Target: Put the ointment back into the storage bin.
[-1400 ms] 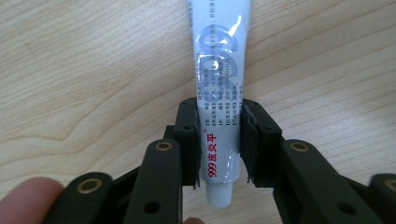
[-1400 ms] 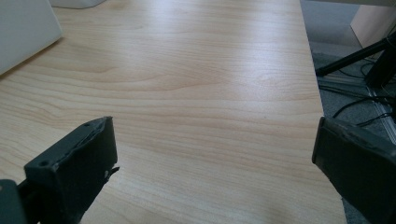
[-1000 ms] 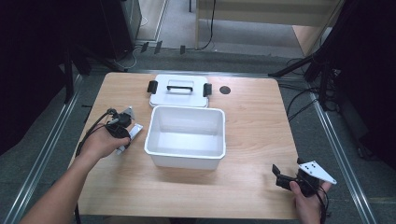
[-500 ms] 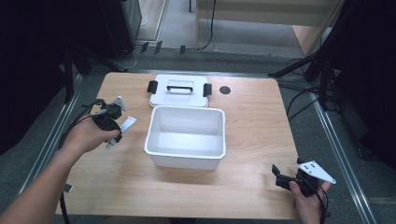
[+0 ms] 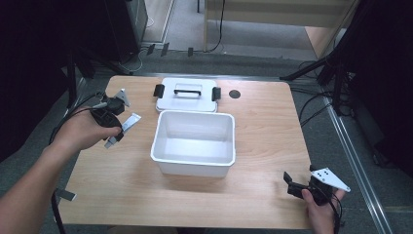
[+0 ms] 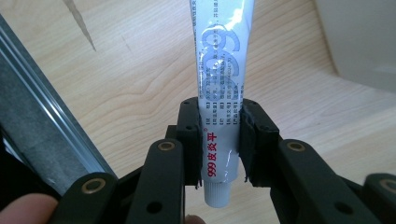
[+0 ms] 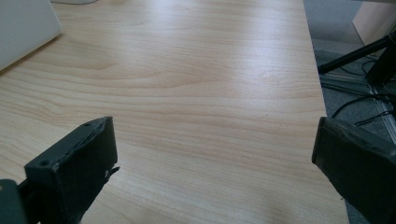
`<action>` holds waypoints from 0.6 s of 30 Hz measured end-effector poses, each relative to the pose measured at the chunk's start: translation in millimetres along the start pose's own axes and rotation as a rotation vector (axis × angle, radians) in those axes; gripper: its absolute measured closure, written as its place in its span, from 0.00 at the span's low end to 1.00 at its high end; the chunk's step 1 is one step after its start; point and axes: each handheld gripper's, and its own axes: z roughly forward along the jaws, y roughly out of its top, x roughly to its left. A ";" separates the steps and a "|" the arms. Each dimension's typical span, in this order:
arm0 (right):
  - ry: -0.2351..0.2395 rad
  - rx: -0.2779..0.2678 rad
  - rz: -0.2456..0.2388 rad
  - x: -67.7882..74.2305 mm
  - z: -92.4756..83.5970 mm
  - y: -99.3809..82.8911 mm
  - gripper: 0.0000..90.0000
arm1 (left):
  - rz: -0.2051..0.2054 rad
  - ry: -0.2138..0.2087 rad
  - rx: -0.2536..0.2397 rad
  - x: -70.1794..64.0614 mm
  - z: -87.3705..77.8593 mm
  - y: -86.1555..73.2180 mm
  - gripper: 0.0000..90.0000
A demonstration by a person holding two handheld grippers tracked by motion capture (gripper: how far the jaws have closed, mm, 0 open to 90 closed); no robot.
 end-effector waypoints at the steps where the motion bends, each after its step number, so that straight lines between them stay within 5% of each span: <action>1: 0.000 0.000 0.000 0.0 0.0 0.0 0.00 | 0.000 0.000 0.000 0.0 0.0 0.0 0.81; 10: 0.001 0.000 -0.002 -0.2 0.1 0.0 0.00 | 0.044 0.023 -0.022 -19.2 -37.8 10.7 0.81; 18: 0.002 0.004 0.002 0.1 0.1 0.1 0.00 | 0.079 0.010 -0.035 -29.5 -55.0 18.9 0.81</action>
